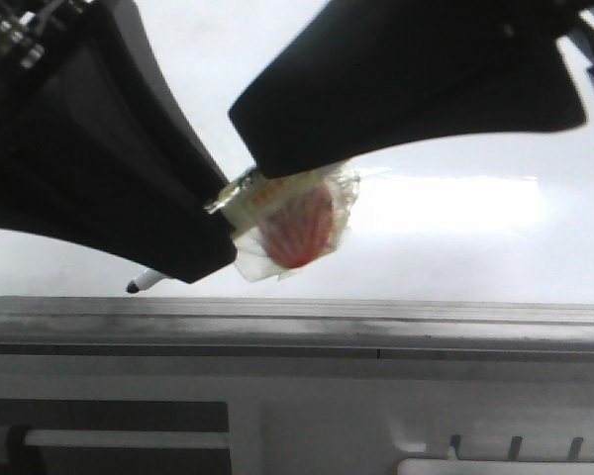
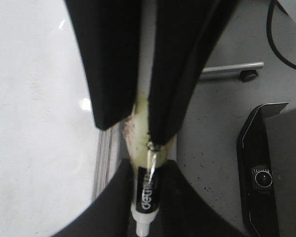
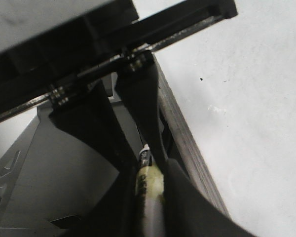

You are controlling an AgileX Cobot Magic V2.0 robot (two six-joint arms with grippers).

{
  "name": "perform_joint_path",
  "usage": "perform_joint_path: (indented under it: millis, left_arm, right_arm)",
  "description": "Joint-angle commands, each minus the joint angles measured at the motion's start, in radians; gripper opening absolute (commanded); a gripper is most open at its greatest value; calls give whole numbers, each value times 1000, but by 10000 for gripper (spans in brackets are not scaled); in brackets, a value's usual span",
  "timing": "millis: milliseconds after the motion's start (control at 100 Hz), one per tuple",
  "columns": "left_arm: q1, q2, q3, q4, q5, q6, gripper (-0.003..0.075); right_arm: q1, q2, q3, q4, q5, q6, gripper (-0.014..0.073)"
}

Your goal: Write number 6 on whiteboard

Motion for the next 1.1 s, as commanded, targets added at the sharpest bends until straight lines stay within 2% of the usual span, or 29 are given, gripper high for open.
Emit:
perform_joint_path:
  millis: [0, 50, 100, 170, 220, 290, 340, 370, 450, 560, 740, 820, 940, 1090]
  left_arm:
    - [-1, -22, -38, 3, -107, -7, -18]
    - [-1, -22, -38, 3, -107, -7, -7]
    - [-1, -22, -38, 3, -107, -7, 41]
    - [-1, -25, -38, -3, -102, -17, 183]
    - [-1, -31, -38, -12, -102, -18, 333]
    - [-1, -54, -38, -14, -104, -18, 501]
    - [-1, -80, -38, -15, -104, -20, 566]
    - [-1, -98, -38, -15, -104, -41, 574]
    - [13, -172, -35, -15, -102, -118, 531]
    - [93, -299, 4, -14, -111, -224, 410]
    - [253, -580, 177, -36, -227, -420, 254]
    - [301, -675, 257, -73, -288, -438, 169]
    - [342, -771, 352, -170, -389, -438, -11]
    - [346, -789, 388, -236, -427, -438, -19]
  right_arm:
    - [5, -10, -33, 37, -15, -8, -69]
    - [5, -10, -33, 37, -17, -8, -70]
    - [5, -10, -33, 37, -17, -8, -70]
    - [5, -10, -33, 37, -17, -8, -69]
    - [5, -10, -33, 37, -17, -8, -69]
    - [1, -10, -33, 37, -17, -8, -62]
    - [-3, -18, -33, 35, -17, -8, -61]
    - [-8, -26, -33, 33, -15, -8, -61]
    - [-25, -62, -29, 33, -8, -8, -60]
    - [-68, -147, 12, 33, -26, -8, -48]
    - [-170, -306, 111, 28, -167, -8, -48]
    - [-217, -328, 118, 4, -232, -8, -48]
    - [-273, -313, 103, -19, -274, -8, -49]
    - [-315, -247, 68, -19, -254, -8, -49]
